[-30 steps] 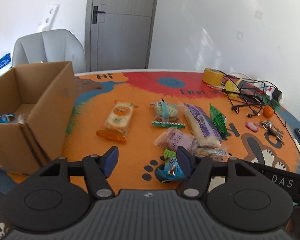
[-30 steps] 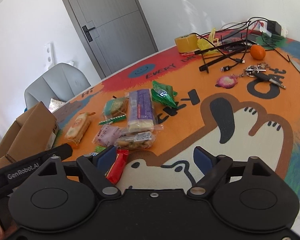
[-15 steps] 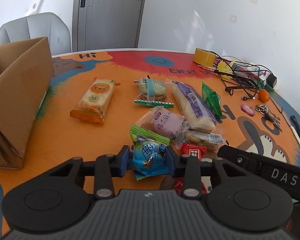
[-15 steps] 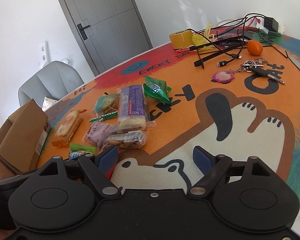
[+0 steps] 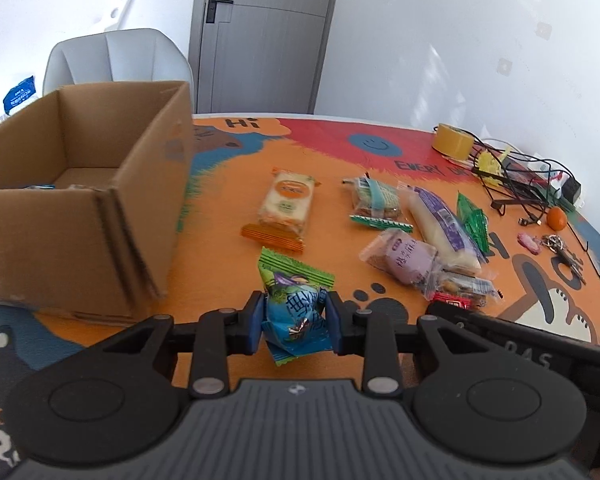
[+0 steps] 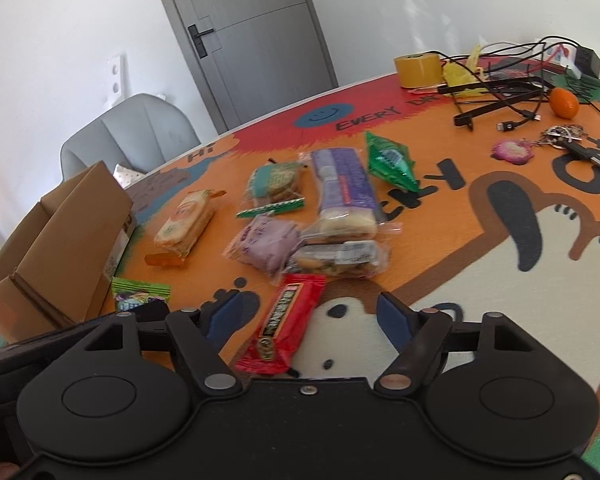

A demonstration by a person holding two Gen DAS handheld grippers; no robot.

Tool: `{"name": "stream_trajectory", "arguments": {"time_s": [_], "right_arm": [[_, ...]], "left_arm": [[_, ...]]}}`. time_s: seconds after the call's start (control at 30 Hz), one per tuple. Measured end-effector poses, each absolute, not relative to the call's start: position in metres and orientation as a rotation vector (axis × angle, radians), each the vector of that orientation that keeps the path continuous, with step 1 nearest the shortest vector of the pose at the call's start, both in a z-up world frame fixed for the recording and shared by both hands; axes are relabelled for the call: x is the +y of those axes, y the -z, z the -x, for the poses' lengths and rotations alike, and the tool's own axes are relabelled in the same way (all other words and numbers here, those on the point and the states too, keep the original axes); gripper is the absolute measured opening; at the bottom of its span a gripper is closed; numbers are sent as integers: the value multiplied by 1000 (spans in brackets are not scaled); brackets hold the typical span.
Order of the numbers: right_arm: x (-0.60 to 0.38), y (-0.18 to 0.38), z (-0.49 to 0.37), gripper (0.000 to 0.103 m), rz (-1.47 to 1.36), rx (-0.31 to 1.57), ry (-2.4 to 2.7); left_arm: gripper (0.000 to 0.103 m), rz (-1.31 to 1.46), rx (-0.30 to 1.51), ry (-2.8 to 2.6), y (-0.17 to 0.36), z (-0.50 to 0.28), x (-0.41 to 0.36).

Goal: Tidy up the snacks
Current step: 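Grasp the blue-green wrapped candy with the left gripper while the right reaches the red bar, then carry the blue-green candy and red bar over the cardboard box with both grippers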

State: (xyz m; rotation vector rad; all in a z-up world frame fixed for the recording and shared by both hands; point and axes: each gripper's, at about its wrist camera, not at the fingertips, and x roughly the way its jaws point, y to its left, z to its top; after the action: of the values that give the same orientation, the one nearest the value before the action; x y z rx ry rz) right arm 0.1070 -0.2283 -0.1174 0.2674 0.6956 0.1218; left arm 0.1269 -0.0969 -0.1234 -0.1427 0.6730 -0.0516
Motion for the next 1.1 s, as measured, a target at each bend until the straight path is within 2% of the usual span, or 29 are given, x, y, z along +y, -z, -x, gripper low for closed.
{"name": "stream_trajectory", "arguments": {"time_s": [0.17, 0.23, 0.3, 0.37, 1.1], "right_arm": [[-206, 115, -105, 60, -179, 716, -133], [-199, 116, -103, 51, -146, 714, -139], [-197, 116, -101, 34, -120, 711, -132], [-200, 116, -100, 26, -135, 713, -137], [-212, 86, -75, 25, -219, 590, -131]], "left_arm": [[31, 160, 652, 34, 116, -117, -84], [31, 167, 653, 23, 116, -115, -79], [31, 168, 655, 16, 115, -115, -77], [31, 165, 653, 15, 114, -113, -77], [31, 172, 574, 8, 94, -80, -64]]}}
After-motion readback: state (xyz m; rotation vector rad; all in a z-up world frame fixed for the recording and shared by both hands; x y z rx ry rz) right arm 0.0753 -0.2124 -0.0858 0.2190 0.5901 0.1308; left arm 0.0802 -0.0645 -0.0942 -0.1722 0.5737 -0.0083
